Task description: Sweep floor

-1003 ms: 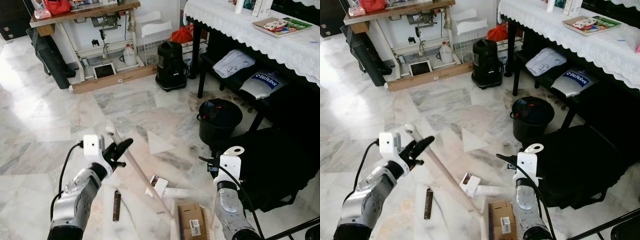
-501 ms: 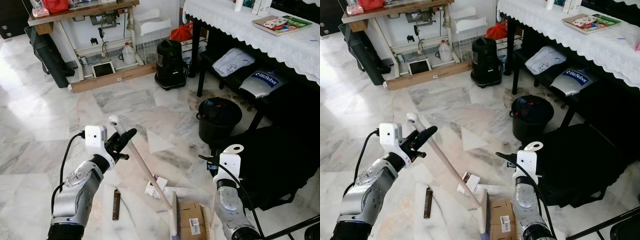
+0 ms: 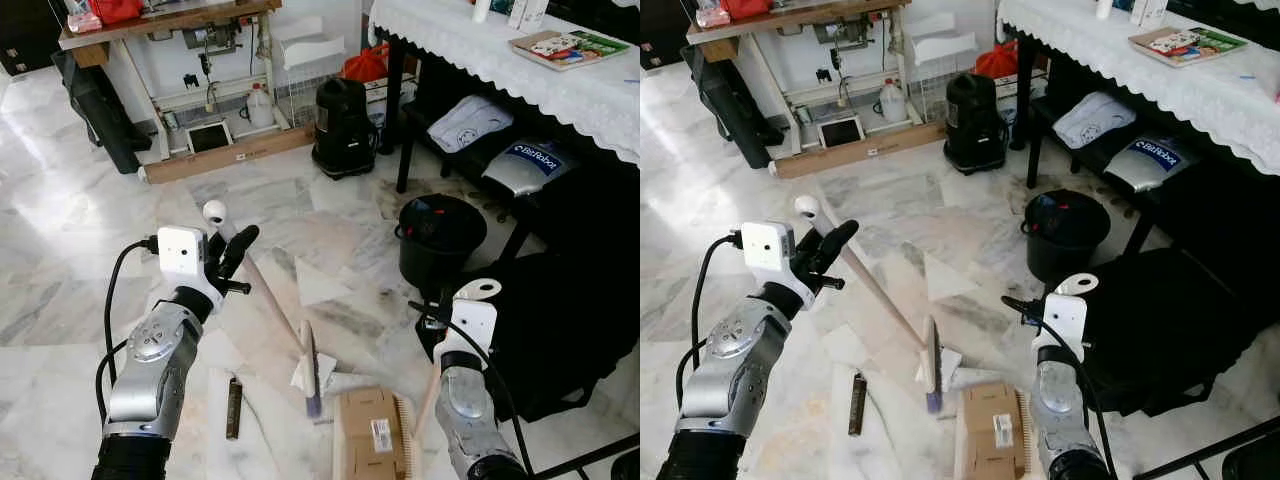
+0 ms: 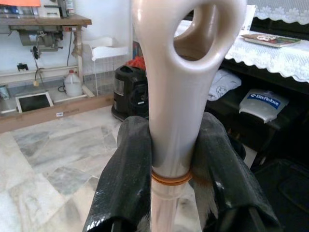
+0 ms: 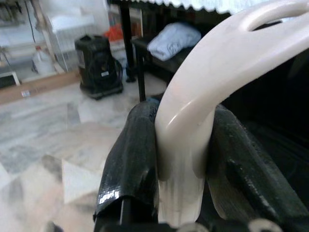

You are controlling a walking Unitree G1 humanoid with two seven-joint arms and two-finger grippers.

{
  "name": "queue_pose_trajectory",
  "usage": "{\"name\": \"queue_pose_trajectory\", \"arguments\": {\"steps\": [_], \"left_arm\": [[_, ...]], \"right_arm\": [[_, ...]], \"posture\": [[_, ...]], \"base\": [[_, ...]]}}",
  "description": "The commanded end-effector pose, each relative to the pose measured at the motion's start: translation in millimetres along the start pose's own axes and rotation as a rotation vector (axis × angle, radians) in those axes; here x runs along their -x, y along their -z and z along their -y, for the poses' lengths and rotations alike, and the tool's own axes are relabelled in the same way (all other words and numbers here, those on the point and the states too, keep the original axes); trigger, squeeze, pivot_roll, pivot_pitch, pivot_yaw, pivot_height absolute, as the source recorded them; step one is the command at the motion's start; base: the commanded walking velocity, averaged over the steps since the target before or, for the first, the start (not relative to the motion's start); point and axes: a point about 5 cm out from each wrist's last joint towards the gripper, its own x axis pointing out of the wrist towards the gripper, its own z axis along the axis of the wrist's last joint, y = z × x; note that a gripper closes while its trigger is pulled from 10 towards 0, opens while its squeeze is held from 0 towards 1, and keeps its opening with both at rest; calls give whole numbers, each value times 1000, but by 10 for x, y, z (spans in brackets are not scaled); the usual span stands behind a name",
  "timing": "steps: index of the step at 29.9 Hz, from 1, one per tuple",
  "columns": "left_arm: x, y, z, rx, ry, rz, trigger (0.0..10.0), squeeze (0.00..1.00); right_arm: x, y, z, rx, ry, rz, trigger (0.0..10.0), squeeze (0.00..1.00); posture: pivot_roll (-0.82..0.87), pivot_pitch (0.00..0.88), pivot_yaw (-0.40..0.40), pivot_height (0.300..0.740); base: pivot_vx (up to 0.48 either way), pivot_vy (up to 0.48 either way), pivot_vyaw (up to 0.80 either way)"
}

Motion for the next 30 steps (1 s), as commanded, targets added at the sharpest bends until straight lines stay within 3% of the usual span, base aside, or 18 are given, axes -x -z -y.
{"name": "queue_pose_trajectory", "arguments": {"steps": [1, 8, 14, 19, 20, 30], "left_arm": [[-38, -74, 16, -31, 5, 40, 10000, 0], [-42, -62, 26, -46, -1, 43, 10000, 0], [-12, -2, 62, -162, -55, 68, 10000, 0], [-11, -3, 69, -186, -62, 77, 10000, 0], [-2, 2, 78, -221, -61, 82, 10000, 0], [30, 130, 119, -296, -65, 78, 10000, 0]], "right_arm": [[-37, -168, 30, -32, 8, 83, 10000, 0], [-56, -291, 47, -61, 19, 127, 10000, 0], [-91, -583, -13, -141, 22, 209, 10000, 0], [-100, -640, -25, -149, 20, 223, 10000, 0], [-109, -736, -39, -166, 17, 243, 10000, 0], [-153, -956, -3, -147, 9, 276, 10000, 0]], "posture": [[112, 1, 78, 740], [105, 2, 78, 740], [95, 5, 78, 740], [92, 6, 77, 740], [89, 5, 76, 740], [76, 5, 62, 740]], "base": [[0, 0, 0], [0, 0, 0], [0, 0, 0], [0, 0, 0], [0, 0, 0], [0, 0, 0]]}}
